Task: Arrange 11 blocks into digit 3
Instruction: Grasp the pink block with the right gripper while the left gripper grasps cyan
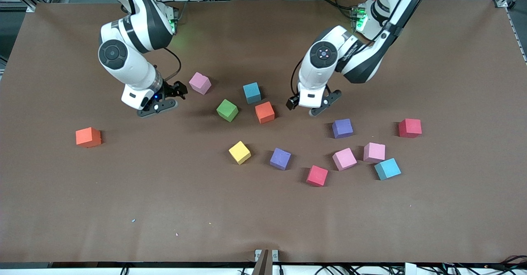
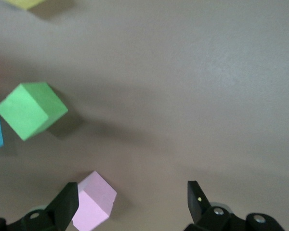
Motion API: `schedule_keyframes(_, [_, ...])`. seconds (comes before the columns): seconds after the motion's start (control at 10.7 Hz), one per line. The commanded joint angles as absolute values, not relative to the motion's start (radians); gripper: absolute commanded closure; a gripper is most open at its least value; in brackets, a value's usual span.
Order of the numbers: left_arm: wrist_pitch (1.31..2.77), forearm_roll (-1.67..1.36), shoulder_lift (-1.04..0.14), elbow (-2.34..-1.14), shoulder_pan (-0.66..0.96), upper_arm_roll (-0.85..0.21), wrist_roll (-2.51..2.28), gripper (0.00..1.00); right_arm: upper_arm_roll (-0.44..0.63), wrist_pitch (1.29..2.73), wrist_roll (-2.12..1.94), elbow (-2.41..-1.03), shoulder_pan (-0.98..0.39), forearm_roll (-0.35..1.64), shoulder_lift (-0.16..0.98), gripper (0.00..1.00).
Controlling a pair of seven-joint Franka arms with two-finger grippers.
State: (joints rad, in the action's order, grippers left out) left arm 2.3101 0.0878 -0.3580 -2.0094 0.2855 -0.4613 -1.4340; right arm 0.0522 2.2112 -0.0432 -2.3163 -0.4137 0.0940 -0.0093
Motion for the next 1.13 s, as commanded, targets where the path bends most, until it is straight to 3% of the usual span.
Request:
schedule_keyframes(0.0, [2.307, 0.162, -0.455, -1.876, 0.342, -0.462, -1.511, 0.0, 0.054, 2.223, -0.086, -2.362, -0.428, 0.092, -0.064, 0.0])
schedule_keyframes(0.38, [2.307, 0.221, -0.532, -1.78, 0.373, -0.456, -1.513, 0.0, 0.054, 2.252, -0.086, -2.41, -0.58, 0.092, -0.117, 0.0])
schedule_keyframes(0.66, [2.307, 0.233, -0.525, -1.766, 0.35, -0.445, -1.502, 0.0, 0.054, 2.428, -0.12, -2.514, -0.6, 0.092, -0.107, 0.0])
schedule_keyframes(1.03, [2.307, 0.262, -0.546, -1.743, 0.357, -0.446, -1.5, 0.0, 0.054, 2.468, -0.124, -2.551, -0.623, 0.092, -0.098, 0.0])
